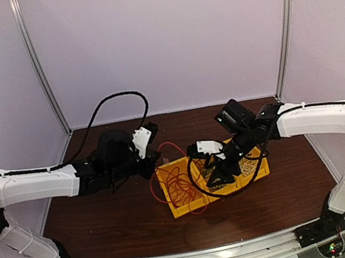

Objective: Untangle the cables

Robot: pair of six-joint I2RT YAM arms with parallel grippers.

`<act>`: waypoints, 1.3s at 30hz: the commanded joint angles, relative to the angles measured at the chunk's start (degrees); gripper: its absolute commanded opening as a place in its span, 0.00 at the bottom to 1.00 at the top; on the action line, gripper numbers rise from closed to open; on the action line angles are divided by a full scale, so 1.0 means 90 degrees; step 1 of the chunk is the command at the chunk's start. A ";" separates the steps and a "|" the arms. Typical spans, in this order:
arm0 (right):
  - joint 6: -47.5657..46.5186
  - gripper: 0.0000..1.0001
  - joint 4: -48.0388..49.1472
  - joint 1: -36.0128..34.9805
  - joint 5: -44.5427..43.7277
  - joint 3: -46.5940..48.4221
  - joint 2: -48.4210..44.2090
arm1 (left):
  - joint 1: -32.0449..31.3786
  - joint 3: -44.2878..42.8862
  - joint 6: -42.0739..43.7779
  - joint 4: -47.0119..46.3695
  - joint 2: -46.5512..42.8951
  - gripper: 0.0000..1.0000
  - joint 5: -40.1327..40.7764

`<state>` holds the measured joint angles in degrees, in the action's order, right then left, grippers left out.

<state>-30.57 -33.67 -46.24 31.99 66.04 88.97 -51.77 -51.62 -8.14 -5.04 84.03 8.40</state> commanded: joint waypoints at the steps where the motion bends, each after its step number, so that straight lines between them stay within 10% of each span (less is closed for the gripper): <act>1: 0.0760 0.70 0.0620 0.0117 -0.0388 0.0414 0.0036 | -0.0029 0.0224 0.0235 -0.0437 -0.0232 0.00 0.0141; 14: 0.1279 0.67 0.0967 0.0220 -0.0555 0.0819 0.0973 | -0.0029 0.0440 0.0115 -0.0944 -0.0326 0.00 -0.0093; 21: 0.1445 0.00 0.1014 0.0213 0.0023 0.0948 0.1276 | -0.0027 0.0337 -0.0047 -0.0778 -0.0156 0.00 0.0066; 39: 0.2809 0.00 0.2061 -0.0185 -0.0117 0.0480 0.1665 | -0.0391 0.1323 -0.2841 -0.5969 0.1285 0.00 -0.0360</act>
<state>-8.56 -18.17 -47.88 32.97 71.99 105.32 -54.37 -42.17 -27.86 -38.17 90.15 8.69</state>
